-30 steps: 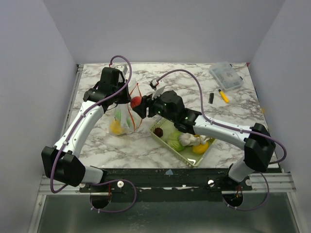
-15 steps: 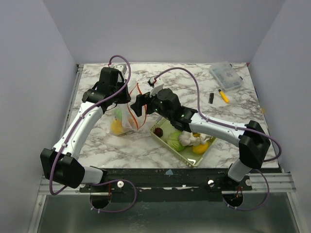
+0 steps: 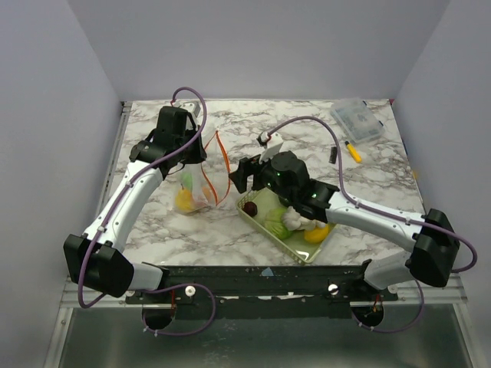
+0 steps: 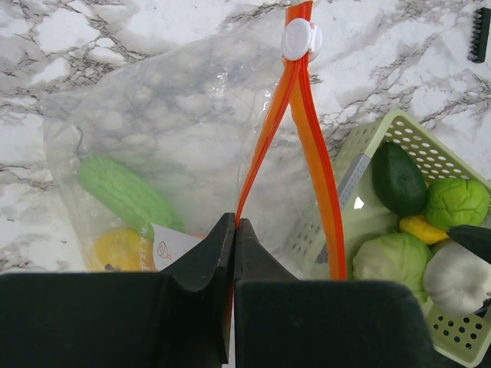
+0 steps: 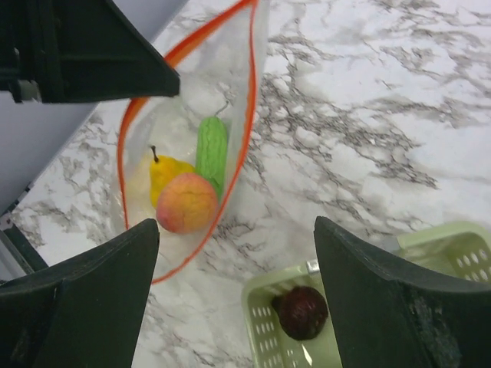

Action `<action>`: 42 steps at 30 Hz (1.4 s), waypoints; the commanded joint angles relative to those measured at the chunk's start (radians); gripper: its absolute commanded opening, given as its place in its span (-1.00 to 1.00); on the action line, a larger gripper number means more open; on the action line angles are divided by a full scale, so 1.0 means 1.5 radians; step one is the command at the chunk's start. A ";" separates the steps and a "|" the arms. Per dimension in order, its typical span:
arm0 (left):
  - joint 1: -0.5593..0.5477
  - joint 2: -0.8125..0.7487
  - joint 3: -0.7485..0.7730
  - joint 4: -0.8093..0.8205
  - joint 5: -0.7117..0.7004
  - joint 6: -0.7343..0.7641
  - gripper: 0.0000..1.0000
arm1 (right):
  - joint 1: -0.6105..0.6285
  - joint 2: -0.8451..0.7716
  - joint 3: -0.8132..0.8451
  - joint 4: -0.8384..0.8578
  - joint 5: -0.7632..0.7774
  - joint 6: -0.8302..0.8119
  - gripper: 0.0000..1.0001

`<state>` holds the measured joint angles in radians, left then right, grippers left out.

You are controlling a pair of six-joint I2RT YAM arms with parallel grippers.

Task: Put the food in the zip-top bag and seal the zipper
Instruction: Place the fake fruit in the zipper food storage bag, then pick up the fake fruit from the bin.

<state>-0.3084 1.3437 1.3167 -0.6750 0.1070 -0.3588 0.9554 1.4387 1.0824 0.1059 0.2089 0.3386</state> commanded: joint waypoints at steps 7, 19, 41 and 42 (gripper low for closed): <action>0.004 0.000 0.005 0.008 -0.010 0.007 -1.00 | -0.003 -0.049 -0.117 -0.068 0.063 0.017 0.64; 0.004 0.005 0.005 0.007 -0.014 0.007 -1.00 | -0.078 0.036 -0.090 -0.137 -0.118 0.075 0.31; 0.004 0.005 0.004 0.007 -0.012 0.008 -1.00 | -0.103 0.228 -0.037 -0.141 -0.214 0.090 0.24; 0.004 0.005 0.005 0.008 -0.012 0.008 -1.00 | -0.103 0.230 -0.035 -0.141 -0.212 0.091 0.20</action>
<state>-0.3084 1.3472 1.3167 -0.6750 0.1055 -0.3588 0.8093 1.7557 0.9962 -0.0956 -0.0956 0.4709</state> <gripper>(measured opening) 0.011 0.630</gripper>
